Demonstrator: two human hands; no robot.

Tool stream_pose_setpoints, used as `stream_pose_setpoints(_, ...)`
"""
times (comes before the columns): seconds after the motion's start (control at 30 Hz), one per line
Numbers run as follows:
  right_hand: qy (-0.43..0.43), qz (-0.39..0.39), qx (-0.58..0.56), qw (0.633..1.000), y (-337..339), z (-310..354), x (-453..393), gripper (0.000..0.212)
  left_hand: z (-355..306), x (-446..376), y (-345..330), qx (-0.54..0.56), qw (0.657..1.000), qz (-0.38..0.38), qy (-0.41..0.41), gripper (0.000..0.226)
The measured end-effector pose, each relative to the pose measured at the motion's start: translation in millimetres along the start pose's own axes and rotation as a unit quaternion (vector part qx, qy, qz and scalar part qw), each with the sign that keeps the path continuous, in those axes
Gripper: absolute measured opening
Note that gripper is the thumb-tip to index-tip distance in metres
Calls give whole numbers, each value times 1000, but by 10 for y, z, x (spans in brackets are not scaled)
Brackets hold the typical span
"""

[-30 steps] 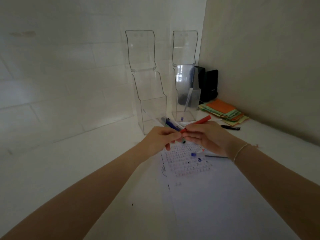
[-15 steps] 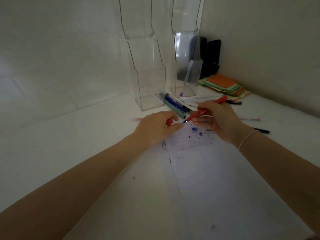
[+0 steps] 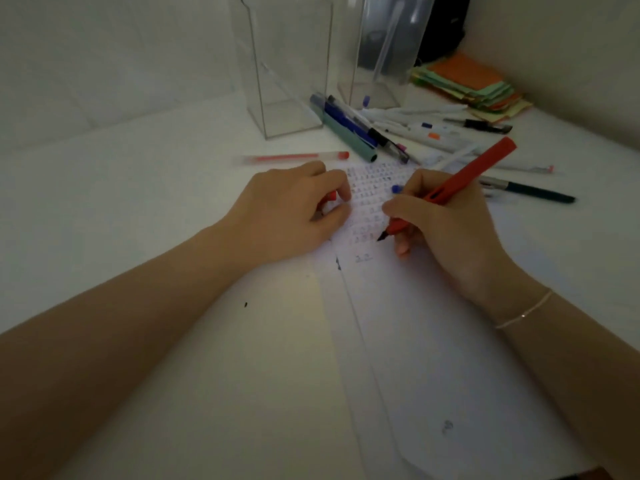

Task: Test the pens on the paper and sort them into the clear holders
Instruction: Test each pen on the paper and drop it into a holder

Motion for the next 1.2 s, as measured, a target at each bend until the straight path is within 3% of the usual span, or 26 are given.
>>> stream_pose_setpoints(0.37, 21, -43, 96, 994, -64, -23, 37, 29, -24, 2, -5, -11, 1000, -7, -12, 36)
stream_pose_setpoints(0.73, 24, -36, 75, 996, -61, -25, 43, 31, -18, 11, -9, -13, 1000, -11, -9, 35)
stream_pose_setpoints(0.9, 33, 1, 23, 999, -10, 9, 35, 20, -15, 7, -7, -13, 1000, -8, -12, 36)
stream_pose_setpoints(1.03, -12, 3, -56, 998, -8, -26, 33, 35, -12, 11, -6, -14, 1000, -8, -14, 36)
stream_pose_setpoints(1.2, 9, -19, 29, 999, -34, -19, 39, 32, -8, 15, -11, -13, 1000, -7, -8, 36)
Point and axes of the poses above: each hand's wrist, its own x-axis away from the middle knuckle, its own y-axis out of the back of the hand, z = x × y, the point moved 1 cm from there along -x, towards the middle knuckle, and after that the axes turned 12 degrees about x, right-handed, at the moved point
